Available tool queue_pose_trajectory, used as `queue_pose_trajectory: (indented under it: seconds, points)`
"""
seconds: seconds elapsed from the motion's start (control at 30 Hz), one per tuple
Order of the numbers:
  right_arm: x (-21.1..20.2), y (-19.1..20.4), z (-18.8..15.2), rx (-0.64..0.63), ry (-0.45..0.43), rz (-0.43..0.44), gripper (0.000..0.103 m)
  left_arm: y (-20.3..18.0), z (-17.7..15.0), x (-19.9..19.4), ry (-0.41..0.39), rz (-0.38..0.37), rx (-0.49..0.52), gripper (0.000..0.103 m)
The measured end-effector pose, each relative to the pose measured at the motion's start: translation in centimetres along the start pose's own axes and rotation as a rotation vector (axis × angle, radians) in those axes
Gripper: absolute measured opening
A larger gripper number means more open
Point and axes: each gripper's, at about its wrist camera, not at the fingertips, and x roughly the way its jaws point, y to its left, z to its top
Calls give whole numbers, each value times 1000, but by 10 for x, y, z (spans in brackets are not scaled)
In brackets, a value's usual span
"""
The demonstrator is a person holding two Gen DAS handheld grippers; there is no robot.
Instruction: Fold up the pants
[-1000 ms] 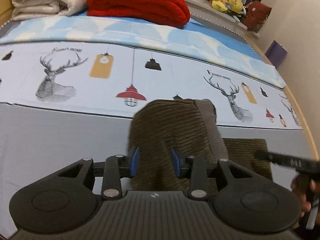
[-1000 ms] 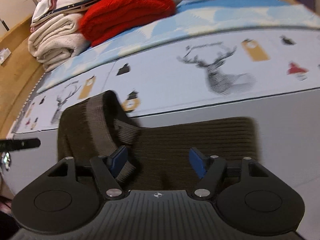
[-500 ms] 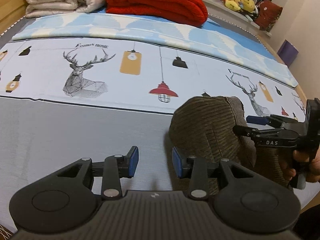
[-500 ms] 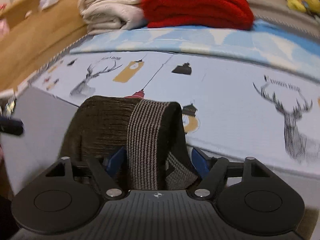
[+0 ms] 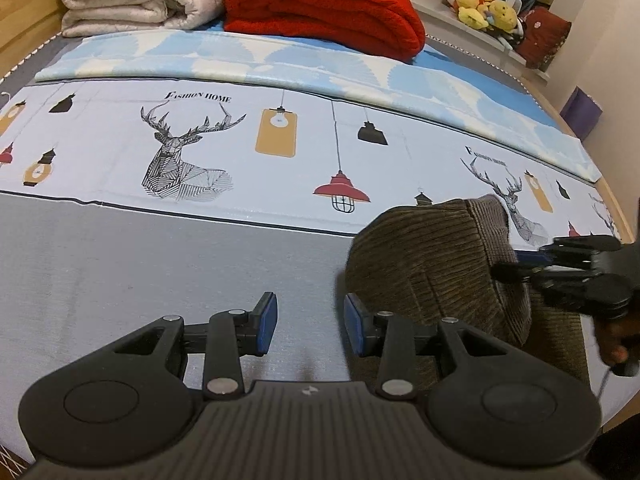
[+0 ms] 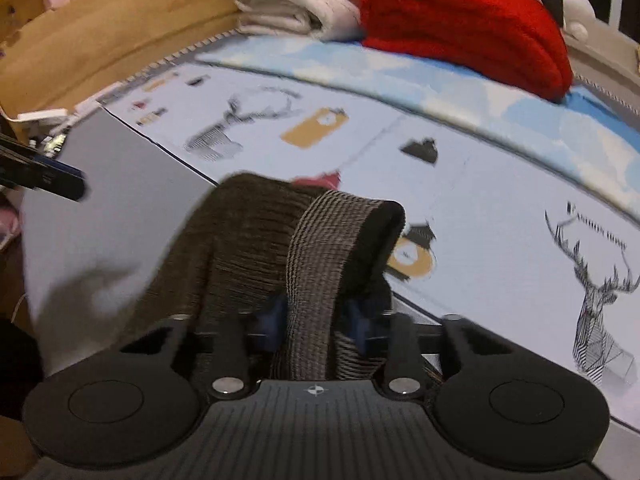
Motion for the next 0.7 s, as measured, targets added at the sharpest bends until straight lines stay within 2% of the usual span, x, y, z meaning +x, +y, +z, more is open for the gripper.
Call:
queue_pose_trajectory:
  seconds: [0.13, 0.23, 0.33, 0.43, 0.5, 0.53, 0.6, 0.67, 0.7]
  points:
    - [-42, 6, 3, 88, -63, 81, 18, -8, -2, -2, -7, 1, 15, 41]
    - [-72, 2, 2, 183, -105, 104, 17, -15, -1, -2, -10, 2, 15, 41]
    - [-113, -20, -11, 399, -116, 66, 17, -24, 1, -2, -21, -11, 17, 41]
    - [-154, -53, -50, 626, -135, 29, 17, -38, 3, 2, -21, -20, 33, 41]
    - [-167, -81, -83, 788, -111, -16, 17, -52, 4, 7, -16, -32, 61, 41]
    - [-169, -92, -99, 829, -90, -56, 17, -59, 5, 9, -14, -39, 78, 41]
    - [-161, -113, -132, 863, 26, -235, 17, -79, 4, 14, -3, -67, 124, 41]
    - [-157, -131, -152, 835, 124, -405, 18, -98, 0, 21, 25, -111, 176, 47]
    - [-160, -136, -157, 827, 108, -405, 18, -110, -3, 24, 42, -141, 208, 48]
